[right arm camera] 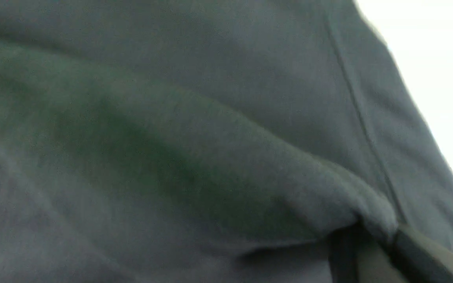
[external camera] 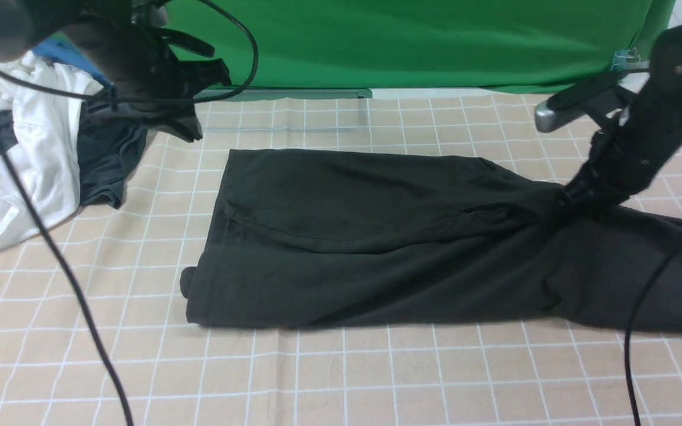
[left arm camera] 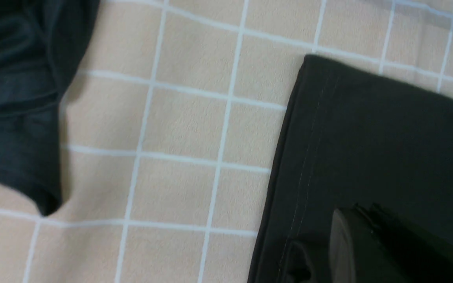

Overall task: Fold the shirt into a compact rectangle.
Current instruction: 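Fold the black garment in half by bringing its near edge over to the far edge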

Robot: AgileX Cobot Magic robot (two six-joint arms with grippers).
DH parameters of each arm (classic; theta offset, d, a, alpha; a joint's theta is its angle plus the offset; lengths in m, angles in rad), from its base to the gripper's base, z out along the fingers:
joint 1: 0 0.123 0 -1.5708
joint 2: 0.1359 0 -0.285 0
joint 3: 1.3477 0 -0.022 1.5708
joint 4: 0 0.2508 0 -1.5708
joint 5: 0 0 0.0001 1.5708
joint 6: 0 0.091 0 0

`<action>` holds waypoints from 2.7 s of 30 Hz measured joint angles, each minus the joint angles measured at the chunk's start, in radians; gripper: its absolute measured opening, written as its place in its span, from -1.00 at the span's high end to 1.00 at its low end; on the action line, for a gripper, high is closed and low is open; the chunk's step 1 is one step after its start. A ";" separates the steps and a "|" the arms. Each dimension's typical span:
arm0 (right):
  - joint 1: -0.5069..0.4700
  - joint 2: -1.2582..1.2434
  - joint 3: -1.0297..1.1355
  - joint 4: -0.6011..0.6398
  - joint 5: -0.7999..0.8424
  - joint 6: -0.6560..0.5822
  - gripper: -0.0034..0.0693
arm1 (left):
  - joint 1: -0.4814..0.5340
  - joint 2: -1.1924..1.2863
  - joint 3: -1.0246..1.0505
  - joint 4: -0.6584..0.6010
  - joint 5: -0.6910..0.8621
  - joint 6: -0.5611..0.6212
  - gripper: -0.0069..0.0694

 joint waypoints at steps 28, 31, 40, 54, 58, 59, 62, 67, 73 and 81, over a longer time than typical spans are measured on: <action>0.000 -0.004 -0.192 -0.010 0.299 0.131 -0.28 | -0.139 0.144 -0.069 0.072 0.189 0.158 -0.62; 0.000 -0.005 -0.192 -0.010 0.310 0.131 -0.28 | -0.139 0.144 -0.069 0.071 0.189 0.155 -0.60; 0.000 -0.005 -0.192 -0.010 0.312 0.132 -0.28 | -0.139 0.147 -0.002 0.073 0.189 0.145 -0.20; 0.001 -0.005 -0.192 0.053 0.333 0.028 -0.17 | -0.130 0.145 -0.043 0.108 0.184 0.173 0.73; 0.018 -0.005 -0.192 0.129 0.307 -0.076 -0.18 | -0.107 0.105 -0.084 0.119 0.185 0.144 0.73; 0.030 -0.005 -0.192 0.143 0.284 -0.091 -0.21 | -0.100 0.096 -0.091 0.120 0.185 0.137 0.73; 0.071 -0.005 -0.192 0.165 0.199 -0.138 -0.35 | -0.082 0.082 -0.108 0.125 0.186 0.129 0.73; 0.120 0.013 -0.192 0.166 0.134 -0.213 -0.49 | -0.072 0.082 -0.108 0.126 0.190 0.125 0.73; 0.151 0.071 -0.192 0.131 0.057 -0.249 -0.52 | -0.070 0.082 -0.108 0.139 0.190 0.125 0.73; 0.151 0.139 -0.192 0.104 -0.013 -0.272 -0.45 | -0.070 0.082 -0.108 0.141 0.190 0.126 0.73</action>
